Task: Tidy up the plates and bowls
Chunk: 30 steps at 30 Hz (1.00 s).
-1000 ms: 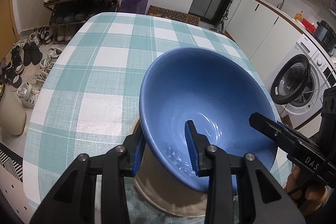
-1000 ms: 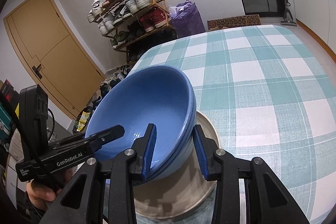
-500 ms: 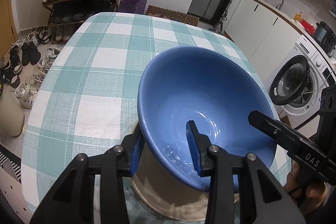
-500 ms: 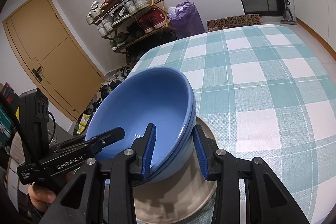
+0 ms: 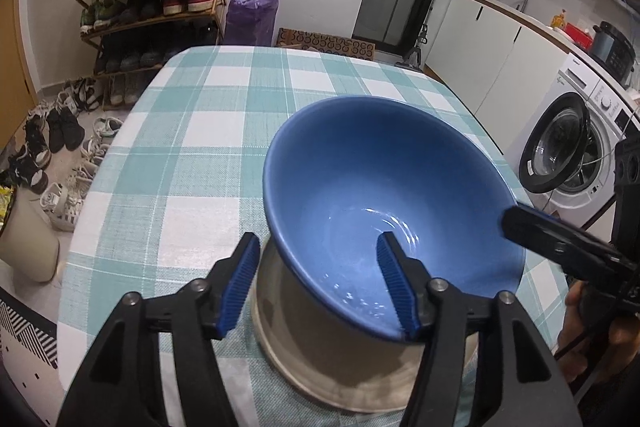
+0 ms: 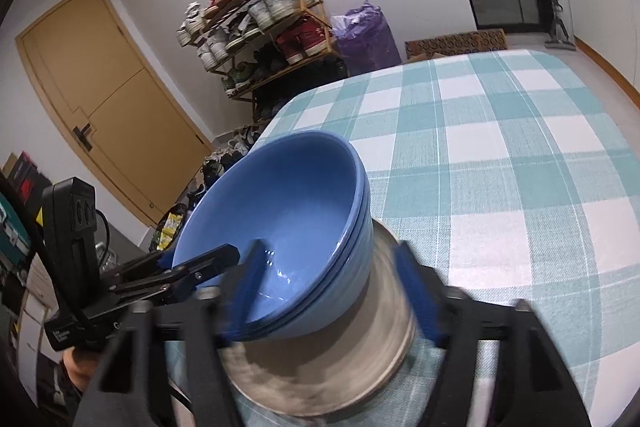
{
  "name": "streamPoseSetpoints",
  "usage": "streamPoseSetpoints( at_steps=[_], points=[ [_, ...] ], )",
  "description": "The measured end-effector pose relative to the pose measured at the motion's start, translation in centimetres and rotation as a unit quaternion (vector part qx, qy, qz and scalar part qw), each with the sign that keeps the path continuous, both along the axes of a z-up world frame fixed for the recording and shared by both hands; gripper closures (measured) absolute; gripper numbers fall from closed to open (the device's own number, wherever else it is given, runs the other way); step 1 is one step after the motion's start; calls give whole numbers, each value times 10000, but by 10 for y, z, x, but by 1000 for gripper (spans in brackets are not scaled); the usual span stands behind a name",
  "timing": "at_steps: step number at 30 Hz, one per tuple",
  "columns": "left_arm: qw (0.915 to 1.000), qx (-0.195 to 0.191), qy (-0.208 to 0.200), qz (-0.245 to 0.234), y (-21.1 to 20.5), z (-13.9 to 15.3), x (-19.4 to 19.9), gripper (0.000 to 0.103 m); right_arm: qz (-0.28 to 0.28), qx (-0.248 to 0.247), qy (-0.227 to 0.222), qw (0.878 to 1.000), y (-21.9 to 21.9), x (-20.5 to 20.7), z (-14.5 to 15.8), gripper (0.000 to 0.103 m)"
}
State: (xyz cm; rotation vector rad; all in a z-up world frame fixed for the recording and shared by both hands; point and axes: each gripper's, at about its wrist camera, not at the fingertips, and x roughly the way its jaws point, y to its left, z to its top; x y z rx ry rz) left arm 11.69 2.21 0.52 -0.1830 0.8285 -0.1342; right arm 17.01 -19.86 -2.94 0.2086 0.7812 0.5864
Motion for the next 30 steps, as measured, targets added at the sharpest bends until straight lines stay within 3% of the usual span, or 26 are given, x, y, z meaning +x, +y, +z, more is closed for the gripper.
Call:
streamPoseSetpoints(
  at_steps=[3,5,9,12,19,30],
  points=[
    [9999,29,-142,65,4,4,-7,27,126,-96,-249,9996,-6,-5,5,9],
    [9997,29,-257,-3,3,8,-13,25,249,-224,-427,9985,-8,-11,8,1],
    [9988,147,-467,-35,1,11,-27,6,441,-428,-915,9939,-11,-28,13,1],
    [9973,209,-706,1,1,14,-42,0,447,-319,-1061,9928,-20,-38,15,1],
    [9920,636,-1084,104,-4,15,-69,0,294,4,-1331,9907,-39,-59,16,1],
    [9856,905,-1409,214,-12,8,-97,0,414,130,-1560,9868,-45,-90,4,1]
  ],
)
